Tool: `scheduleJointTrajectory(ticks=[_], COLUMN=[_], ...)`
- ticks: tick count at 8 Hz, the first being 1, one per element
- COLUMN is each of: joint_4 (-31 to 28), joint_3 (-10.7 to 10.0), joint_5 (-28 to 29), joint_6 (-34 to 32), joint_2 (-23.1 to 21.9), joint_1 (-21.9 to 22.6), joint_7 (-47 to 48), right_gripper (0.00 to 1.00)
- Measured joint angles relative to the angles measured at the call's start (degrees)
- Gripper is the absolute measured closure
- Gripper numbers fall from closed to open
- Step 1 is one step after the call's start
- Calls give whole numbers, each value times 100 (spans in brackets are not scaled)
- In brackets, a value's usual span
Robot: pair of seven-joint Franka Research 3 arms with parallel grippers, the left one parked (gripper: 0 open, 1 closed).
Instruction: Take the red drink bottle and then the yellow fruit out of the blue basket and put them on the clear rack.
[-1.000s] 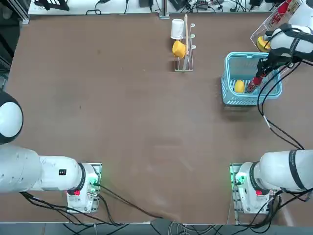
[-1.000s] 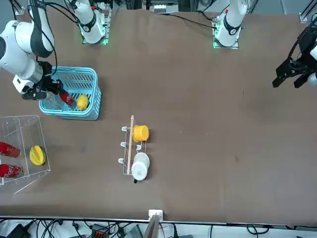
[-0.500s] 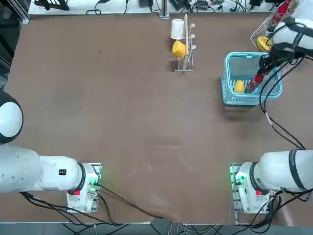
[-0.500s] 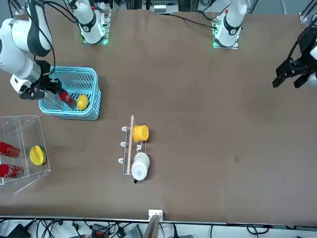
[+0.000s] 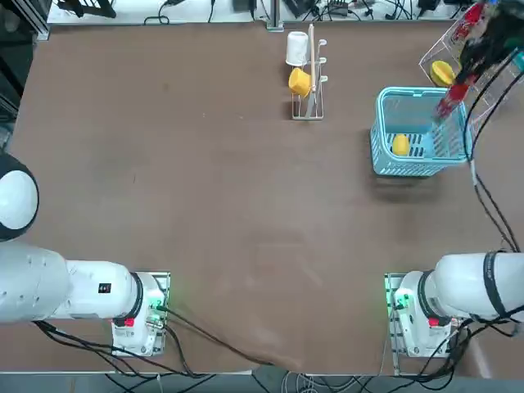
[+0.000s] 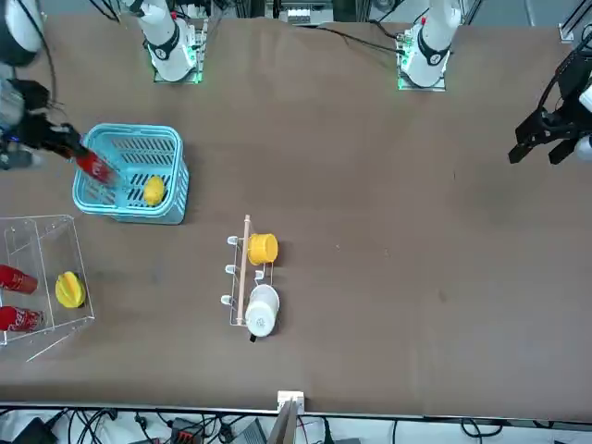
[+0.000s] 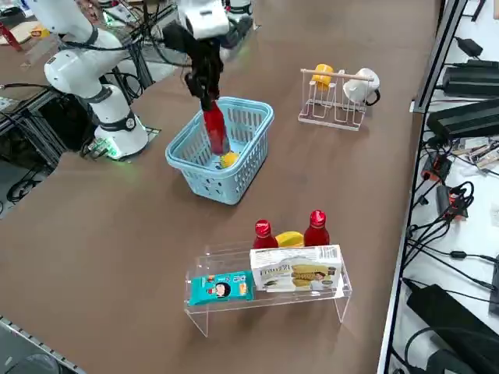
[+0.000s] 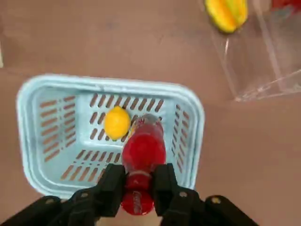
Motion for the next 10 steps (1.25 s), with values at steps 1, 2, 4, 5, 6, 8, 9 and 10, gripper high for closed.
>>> scheduleJointTrajectory(ticks=[1, 2, 4, 5, 6, 8, 9, 10], joint_4=[300, 590, 1218, 1522, 1735, 1913, 1950, 1975], joint_3=[0, 0, -9, -22, -37, -73, -84, -92], joint_5=[-48, -255, -689, -731, -735, -738, -740, -746], joint_6=[-41, -47, -45, -43, -35, 291, 524, 730], joint_2=[56, 188, 685, 993, 1302, 1807, 2002, 2164], joint_1=[-2, -4, -36, -66, -107, -270, -313, -330], joint_7=[-3, -80, -517, -870, -1197, -1819, -2164, -2362], right_gripper=[63, 63, 63, 63, 63, 63, 63, 63])
